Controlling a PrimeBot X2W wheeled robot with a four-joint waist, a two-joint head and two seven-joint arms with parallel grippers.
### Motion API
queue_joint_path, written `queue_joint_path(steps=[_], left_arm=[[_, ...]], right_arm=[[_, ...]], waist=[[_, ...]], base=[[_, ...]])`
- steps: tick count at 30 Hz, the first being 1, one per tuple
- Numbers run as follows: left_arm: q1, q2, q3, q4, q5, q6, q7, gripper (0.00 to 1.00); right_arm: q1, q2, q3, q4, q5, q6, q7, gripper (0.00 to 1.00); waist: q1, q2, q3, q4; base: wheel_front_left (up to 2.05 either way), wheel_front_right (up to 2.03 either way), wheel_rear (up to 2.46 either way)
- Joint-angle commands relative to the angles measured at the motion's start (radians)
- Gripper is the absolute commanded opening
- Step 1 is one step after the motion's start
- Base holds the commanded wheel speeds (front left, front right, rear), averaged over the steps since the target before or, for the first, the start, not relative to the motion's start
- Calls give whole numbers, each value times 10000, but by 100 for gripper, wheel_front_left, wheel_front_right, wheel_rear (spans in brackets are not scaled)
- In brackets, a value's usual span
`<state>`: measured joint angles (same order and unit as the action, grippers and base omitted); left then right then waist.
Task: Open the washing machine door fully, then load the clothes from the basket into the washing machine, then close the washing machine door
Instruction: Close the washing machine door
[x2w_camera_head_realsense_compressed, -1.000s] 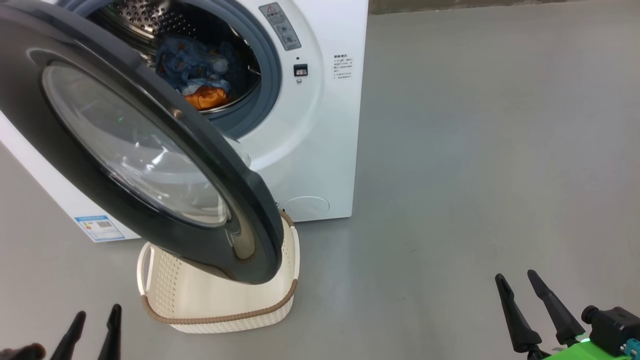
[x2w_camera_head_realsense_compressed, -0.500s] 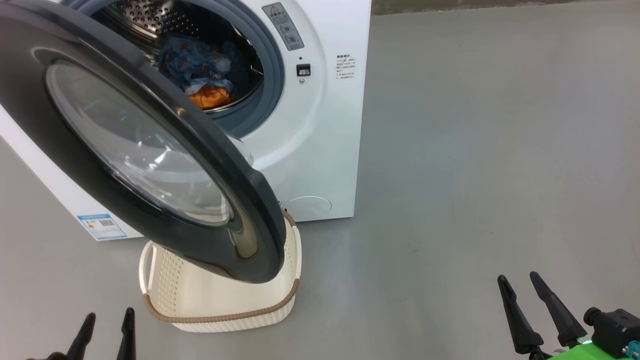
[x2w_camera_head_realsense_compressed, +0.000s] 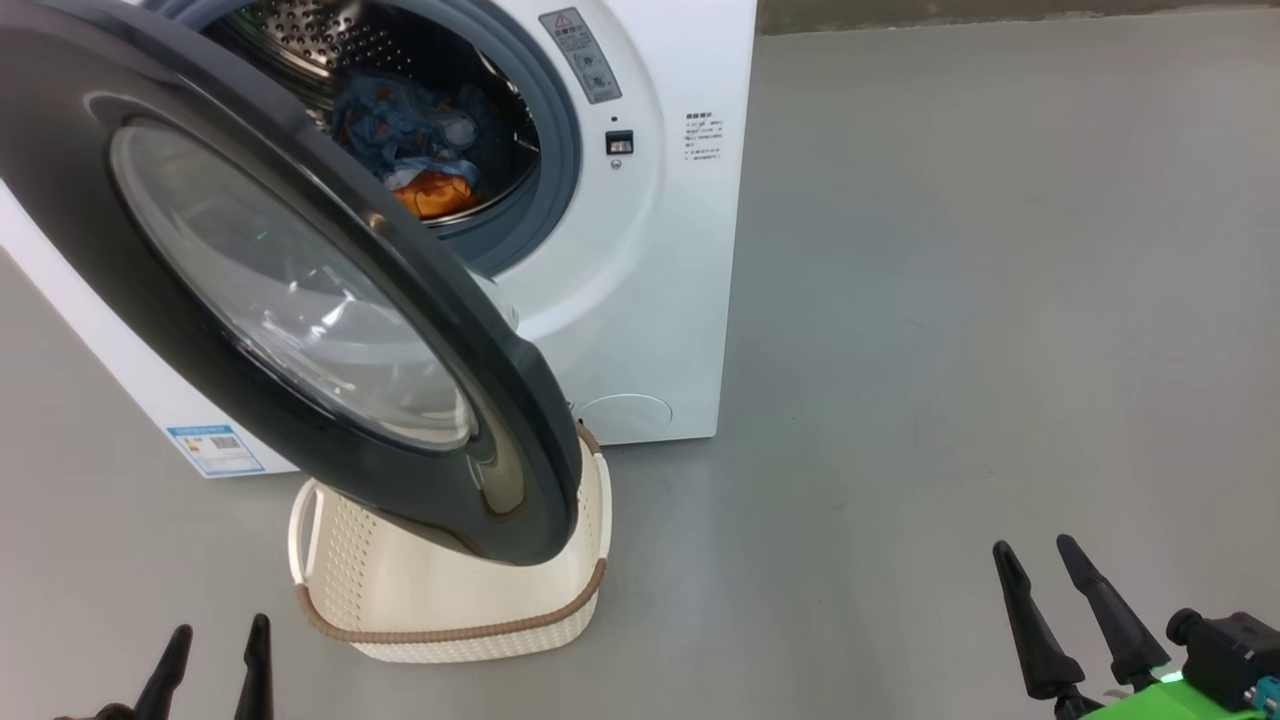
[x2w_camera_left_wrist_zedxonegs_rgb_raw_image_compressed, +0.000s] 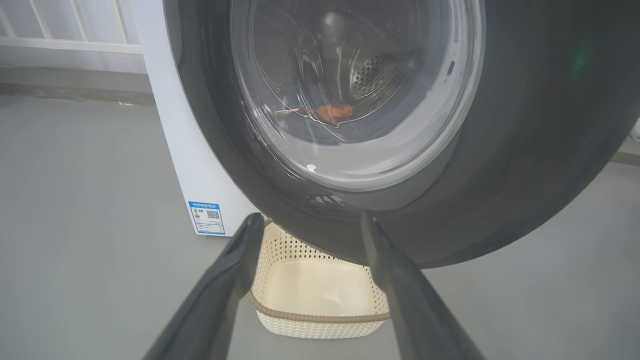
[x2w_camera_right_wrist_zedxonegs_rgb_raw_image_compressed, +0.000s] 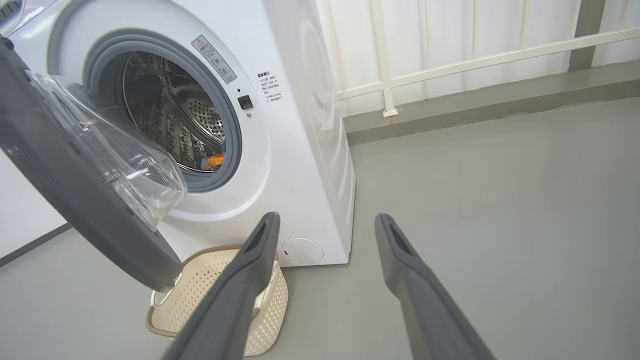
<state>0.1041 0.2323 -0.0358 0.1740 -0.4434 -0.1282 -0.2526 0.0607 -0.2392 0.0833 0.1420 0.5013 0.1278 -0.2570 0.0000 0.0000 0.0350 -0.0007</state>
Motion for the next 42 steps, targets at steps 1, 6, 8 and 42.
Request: queue_joint_path(steps=[1,6,8,42], left_arm=[[-245,119,404,-289,113,-25,-91,100],[-302,21,407,-444,141,-25,-91,100],[-324,-34,447,-522,154,-25,-91,100],[-261,-499,-80,-1048,209,-25,-91,100]], right_arm=[[-367,-99,230,-343,24,29,-48,36],[-1055,-3,479,-616,144,29,-48,0],[-1439,22,660,-736,184,29,-48,0],[-4259,741,6338,-623,1525,29,-48,0]], waist=[[0,0,-5,31],[0,0,5,173],[0,0,4,253],[0,0,305,2232]], base=[[0,0,0],[0,0,0],[0,0,0],[0,0,0]])
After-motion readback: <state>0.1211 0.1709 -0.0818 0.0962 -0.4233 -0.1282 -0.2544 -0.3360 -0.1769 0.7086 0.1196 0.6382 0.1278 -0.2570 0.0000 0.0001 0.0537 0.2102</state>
